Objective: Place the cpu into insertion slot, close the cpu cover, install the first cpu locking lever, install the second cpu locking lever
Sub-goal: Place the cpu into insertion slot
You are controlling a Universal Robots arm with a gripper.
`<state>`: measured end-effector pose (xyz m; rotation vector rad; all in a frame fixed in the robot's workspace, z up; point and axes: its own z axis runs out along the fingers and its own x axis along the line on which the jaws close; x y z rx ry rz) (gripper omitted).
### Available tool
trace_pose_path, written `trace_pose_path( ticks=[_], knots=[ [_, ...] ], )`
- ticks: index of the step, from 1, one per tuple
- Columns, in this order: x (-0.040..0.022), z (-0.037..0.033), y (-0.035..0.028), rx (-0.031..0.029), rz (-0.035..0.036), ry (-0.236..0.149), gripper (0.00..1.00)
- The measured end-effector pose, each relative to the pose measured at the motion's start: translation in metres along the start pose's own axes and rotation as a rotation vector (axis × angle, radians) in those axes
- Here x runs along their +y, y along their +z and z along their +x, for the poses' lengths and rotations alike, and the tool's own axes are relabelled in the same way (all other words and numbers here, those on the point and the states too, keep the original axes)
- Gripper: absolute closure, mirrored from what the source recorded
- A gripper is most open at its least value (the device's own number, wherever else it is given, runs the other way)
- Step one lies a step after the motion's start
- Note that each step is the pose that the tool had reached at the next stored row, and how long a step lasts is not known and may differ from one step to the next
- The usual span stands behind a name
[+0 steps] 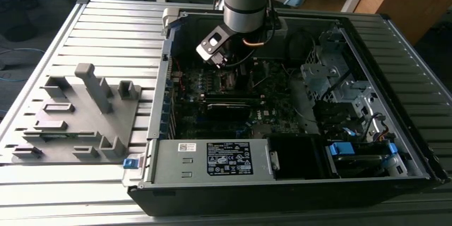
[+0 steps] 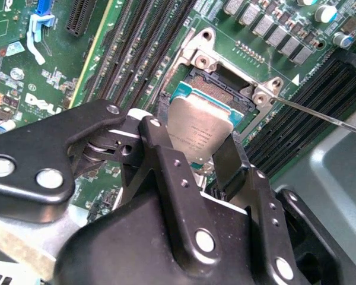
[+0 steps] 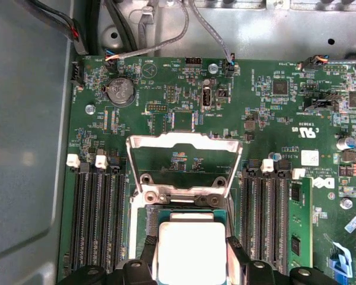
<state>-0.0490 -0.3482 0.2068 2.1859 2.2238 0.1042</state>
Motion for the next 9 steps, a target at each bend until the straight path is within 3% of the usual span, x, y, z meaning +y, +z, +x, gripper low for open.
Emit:
trace_pose_path(
  ticks=[9],
  knots=[
    [0.0001,0.0001,-0.0013,0.0002,-0.0001,0.000,0.46]
  ],
)
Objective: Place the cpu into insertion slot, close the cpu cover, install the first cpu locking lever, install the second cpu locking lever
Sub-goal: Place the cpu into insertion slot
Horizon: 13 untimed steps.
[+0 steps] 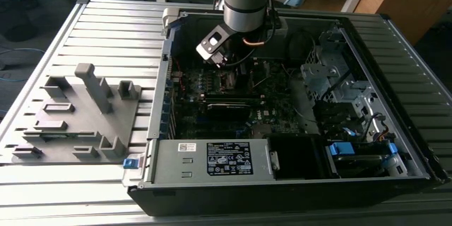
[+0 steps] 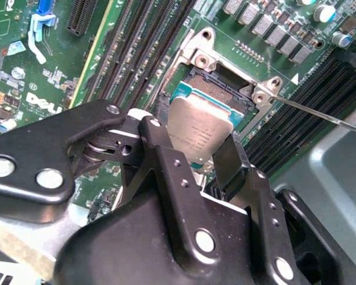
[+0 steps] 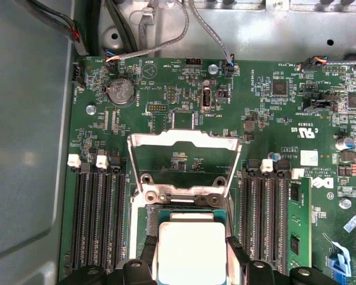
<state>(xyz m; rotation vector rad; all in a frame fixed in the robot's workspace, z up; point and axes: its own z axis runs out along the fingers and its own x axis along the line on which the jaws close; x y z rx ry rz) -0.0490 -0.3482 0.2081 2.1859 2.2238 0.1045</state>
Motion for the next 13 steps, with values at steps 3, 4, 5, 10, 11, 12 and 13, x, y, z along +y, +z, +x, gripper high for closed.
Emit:
trace_pose_path(
  ticks=[3,4,5,10,11,12,13],
  knots=[
    [0.0000,0.0006,-0.0002,-0.0005,0.0002,0.000,0.46],
    [0.0000,0.0009,-0.0002,-0.0004,0.0002,0.000,0.46],
    [0.0000,0.0011,-0.0001,-0.0003,0.0002,0.000,0.46],
    [-0.0006,0.0018,0.0017,-0.0002,0.0001,0.000,0.46],
    [-0.0007,0.0020,0.0023,-0.0002,0.0001,0.000,0.46],
    [-0.0008,0.0026,0.0027,-0.0004,0.0002,0.000,0.46],
    [-0.0010,0.0033,0.0030,-0.0004,0.0002,0.000,0.46]
  ],
)
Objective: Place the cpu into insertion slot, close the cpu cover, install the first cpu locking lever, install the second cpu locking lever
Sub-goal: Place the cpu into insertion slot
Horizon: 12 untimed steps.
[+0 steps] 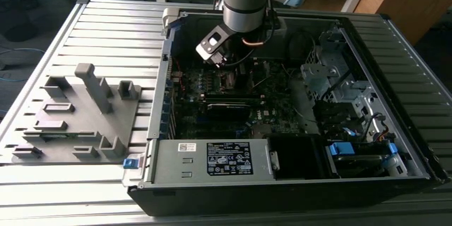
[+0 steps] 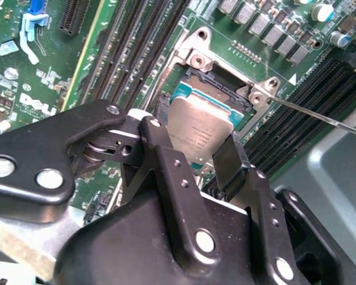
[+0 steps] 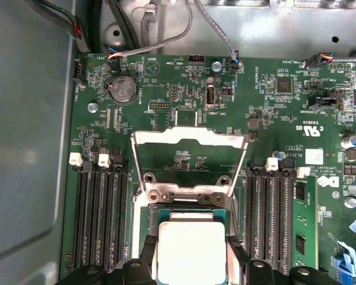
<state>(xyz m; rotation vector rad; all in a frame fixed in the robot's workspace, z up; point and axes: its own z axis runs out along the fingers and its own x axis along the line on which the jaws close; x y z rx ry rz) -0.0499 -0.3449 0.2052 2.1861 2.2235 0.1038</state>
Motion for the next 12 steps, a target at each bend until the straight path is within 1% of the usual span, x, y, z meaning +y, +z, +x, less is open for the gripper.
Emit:
trace_pose_path(
  ticks=[6,12],
  knots=[
    [-0.0015,0.0009,0.0041,0.0003,-0.0002,0.001,0.46],
    [-0.0027,0.0008,0.0059,-0.0010,-0.0005,0.017,0.46]
  ],
)
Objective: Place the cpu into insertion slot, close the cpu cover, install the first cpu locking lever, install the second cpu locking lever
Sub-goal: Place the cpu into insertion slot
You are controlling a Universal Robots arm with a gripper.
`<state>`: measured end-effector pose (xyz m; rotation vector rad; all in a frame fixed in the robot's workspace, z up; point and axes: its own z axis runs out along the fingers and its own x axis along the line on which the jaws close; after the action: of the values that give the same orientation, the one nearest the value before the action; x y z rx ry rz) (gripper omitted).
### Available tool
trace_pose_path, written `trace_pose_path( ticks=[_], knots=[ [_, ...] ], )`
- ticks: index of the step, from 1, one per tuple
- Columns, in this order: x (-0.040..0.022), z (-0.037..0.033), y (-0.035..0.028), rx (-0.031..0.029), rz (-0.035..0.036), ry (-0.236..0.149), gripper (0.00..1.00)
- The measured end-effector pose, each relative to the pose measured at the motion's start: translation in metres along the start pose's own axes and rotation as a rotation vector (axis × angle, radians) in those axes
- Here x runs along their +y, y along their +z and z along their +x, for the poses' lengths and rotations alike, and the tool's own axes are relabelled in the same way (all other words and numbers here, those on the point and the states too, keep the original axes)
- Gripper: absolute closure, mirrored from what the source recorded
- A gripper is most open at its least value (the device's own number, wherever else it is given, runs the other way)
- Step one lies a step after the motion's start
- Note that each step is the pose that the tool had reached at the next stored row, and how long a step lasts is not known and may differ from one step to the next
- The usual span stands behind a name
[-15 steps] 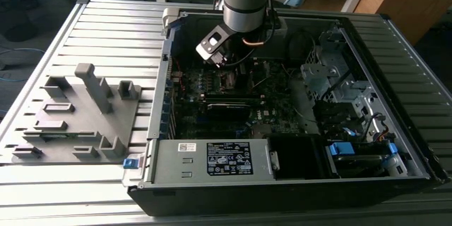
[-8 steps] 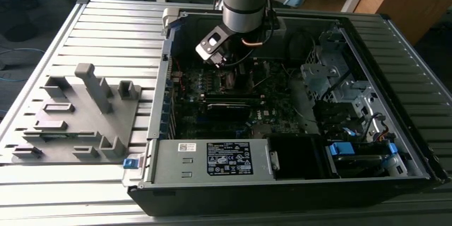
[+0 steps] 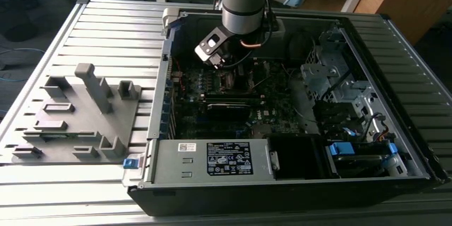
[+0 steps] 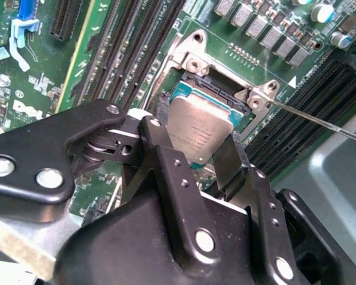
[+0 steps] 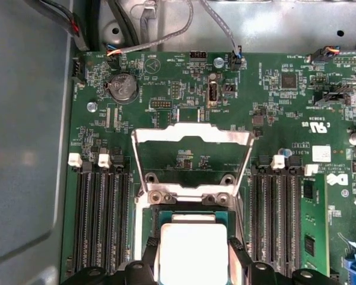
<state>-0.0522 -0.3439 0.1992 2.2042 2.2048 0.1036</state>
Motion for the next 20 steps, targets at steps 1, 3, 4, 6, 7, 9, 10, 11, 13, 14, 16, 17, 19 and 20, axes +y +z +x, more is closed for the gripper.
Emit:
trace_pose_path(
  ticks=[1,3,4,6,7,9,10,11,13,14,16,17,19,20],
  knots=[
    [-0.0007,0.0000,0.0002,-0.0001,-0.0001,0.001,0.46],
    [-0.0015,0.0000,0.0013,0.0000,-0.0003,0.003,0.46],
    [-0.0019,0.0000,0.0020,-0.0001,-0.0003,0.004,0.46],
    [-0.0026,-0.0001,0.0033,-0.0003,-0.0003,0.006,0.46],
    [-0.0029,-0.0001,0.0039,-0.0003,-0.0003,0.006,0.46],
    [-0.0032,-0.0001,0.0042,-0.0006,-0.0002,0.007,0.46],
    [-0.0032,-0.0001,0.0043,0.0001,-0.0004,0.007,0.46],
    [-0.0030,-0.0001,0.0043,0.0002,-0.0004,0.007,0.46],
    [-0.0029,0.0002,0.0043,0.0002,-0.0004,0.007,0.46],
    [-0.0029,0.0006,0.0043,0.0001,-0.0003,0.007,0.46],
    [-0.0029,0.0017,0.0044,0.0001,-0.0003,0.007,0.46],
    [-0.0029,0.0018,0.0044,0.0001,-0.0003,0.007,0.46],
    [-0.0028,0.0019,0.0045,0.0003,-0.0004,0.007,0.46],
    [-0.0027,0.0019,0.0046,0.0003,-0.0004,0.007,0.46]
  ],
)
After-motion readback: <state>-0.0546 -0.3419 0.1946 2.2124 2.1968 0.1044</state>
